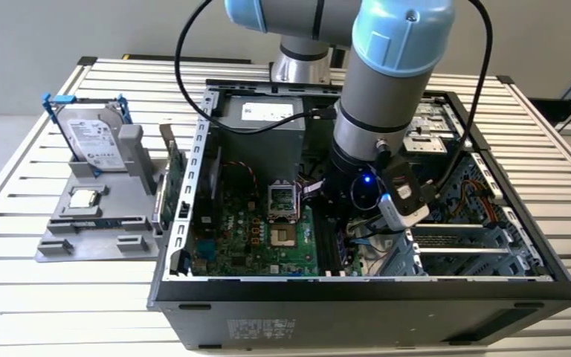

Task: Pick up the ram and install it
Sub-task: 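Insert the ram into the slot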

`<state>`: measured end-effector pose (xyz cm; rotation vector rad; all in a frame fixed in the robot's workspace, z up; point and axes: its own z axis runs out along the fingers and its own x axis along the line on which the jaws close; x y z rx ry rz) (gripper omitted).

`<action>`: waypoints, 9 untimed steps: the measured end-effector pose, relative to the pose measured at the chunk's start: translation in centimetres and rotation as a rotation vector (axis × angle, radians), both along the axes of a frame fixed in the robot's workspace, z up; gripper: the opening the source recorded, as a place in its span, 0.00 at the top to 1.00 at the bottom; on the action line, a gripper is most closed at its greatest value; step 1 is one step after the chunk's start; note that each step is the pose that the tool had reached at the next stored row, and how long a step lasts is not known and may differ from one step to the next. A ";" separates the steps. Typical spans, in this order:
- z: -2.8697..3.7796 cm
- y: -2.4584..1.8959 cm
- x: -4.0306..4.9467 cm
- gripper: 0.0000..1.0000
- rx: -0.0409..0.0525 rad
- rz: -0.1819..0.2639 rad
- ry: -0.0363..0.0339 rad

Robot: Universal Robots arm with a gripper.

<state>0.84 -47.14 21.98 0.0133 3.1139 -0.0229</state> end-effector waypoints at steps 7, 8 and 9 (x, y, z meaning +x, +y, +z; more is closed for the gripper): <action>0.00 0.02 0.00 1.00 -0.0009 0.000 0.0000; 0.00 0.02 -0.01 1.00 -0.0010 -0.001 0.0000; 0.00 0.02 -0.01 1.00 -0.0010 -0.001 0.0000</action>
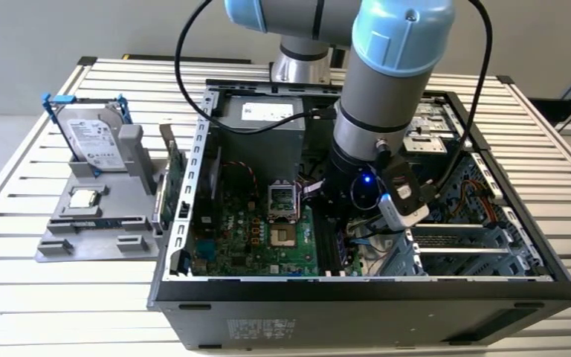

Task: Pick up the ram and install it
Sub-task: 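Insert the ram into the slot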

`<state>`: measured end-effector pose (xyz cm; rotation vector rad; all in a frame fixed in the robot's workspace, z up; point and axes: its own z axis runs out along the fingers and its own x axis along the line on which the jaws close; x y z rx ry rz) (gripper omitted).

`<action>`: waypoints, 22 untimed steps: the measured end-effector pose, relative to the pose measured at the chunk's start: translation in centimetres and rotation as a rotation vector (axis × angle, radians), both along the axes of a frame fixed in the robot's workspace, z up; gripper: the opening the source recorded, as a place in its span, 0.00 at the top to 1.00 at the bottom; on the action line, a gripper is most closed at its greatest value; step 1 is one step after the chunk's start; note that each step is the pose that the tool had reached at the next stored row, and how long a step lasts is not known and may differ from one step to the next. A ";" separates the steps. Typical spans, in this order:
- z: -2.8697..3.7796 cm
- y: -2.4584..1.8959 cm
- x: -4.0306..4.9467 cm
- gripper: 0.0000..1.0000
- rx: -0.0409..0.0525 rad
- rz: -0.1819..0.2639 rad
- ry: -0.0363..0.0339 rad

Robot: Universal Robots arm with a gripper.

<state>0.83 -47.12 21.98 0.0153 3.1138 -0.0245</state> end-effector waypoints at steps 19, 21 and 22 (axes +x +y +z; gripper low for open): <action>-0.45 0.05 -0.02 1.00 0.0000 -0.010 0.0000; -0.46 0.05 -0.02 1.00 0.0000 -0.010 0.0000; -0.46 0.05 -0.02 1.00 0.0000 -0.010 0.0000</action>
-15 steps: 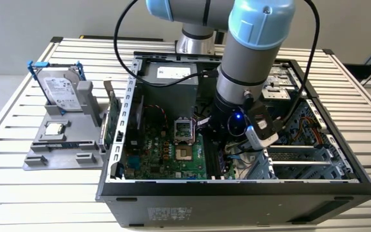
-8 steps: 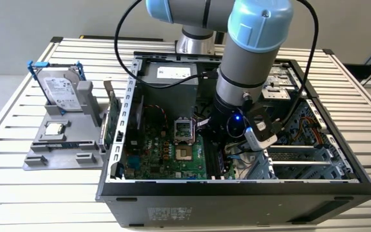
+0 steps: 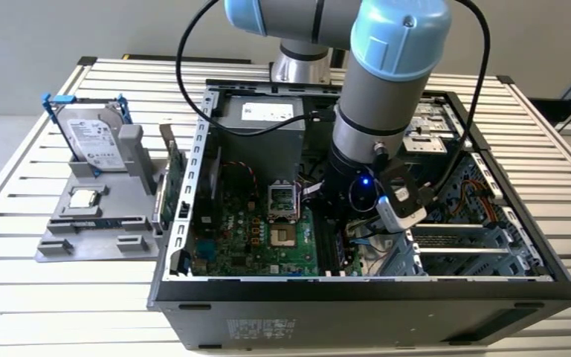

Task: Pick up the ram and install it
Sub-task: 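Insert the ram into the slot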

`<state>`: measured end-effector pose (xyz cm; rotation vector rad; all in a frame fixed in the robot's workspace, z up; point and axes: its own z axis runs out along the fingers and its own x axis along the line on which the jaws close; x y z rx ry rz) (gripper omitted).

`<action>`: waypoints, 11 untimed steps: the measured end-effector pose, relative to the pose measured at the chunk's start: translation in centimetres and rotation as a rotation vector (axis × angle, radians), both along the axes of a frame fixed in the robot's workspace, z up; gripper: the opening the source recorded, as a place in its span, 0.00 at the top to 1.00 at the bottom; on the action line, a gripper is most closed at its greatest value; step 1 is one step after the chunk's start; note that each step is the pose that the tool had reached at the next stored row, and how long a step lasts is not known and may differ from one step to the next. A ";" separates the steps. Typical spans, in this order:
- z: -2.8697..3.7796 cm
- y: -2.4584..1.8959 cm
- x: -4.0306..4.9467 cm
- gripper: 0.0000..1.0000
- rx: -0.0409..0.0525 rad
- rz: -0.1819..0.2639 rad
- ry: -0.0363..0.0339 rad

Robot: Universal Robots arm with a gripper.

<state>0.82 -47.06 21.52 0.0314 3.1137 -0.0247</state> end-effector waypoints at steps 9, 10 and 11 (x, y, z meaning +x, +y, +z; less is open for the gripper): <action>-0.03 0.00 0.00 0.00 0.0000 0.000 0.0000; -0.01 0.00 0.00 0.00 0.0002 0.000 0.0000; 0.03 0.00 0.00 0.00 0.0001 0.000 0.0000</action>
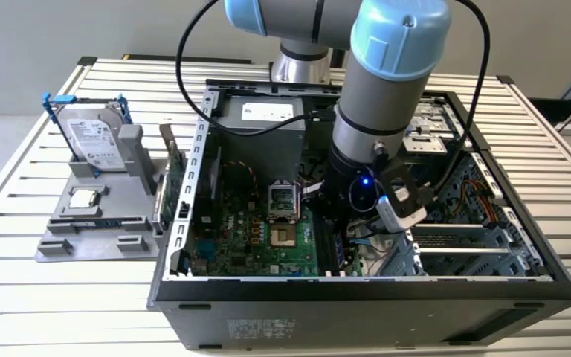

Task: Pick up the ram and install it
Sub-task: 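Insert the ram into the slot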

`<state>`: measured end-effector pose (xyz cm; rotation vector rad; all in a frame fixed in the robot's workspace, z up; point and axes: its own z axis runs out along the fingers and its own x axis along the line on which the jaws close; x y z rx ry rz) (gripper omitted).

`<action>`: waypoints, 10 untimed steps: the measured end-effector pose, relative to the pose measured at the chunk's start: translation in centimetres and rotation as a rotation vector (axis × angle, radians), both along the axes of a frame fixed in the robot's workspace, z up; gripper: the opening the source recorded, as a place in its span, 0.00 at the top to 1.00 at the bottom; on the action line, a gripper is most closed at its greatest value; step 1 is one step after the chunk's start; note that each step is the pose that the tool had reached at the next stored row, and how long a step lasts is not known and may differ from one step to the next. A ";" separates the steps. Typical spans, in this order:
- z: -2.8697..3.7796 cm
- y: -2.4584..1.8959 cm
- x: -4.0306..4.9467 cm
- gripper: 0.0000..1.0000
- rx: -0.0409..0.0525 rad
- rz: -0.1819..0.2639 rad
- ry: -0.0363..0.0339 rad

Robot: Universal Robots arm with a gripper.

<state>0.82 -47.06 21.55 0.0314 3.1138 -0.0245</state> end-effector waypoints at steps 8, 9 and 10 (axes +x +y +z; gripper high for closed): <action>1.10 0.00 0.00 0.00 -0.0001 0.000 0.0000; 1.29 0.00 0.00 0.00 -0.0001 0.000 0.0000; 1.47 0.00 0.00 0.00 -0.0001 0.000 0.0000</action>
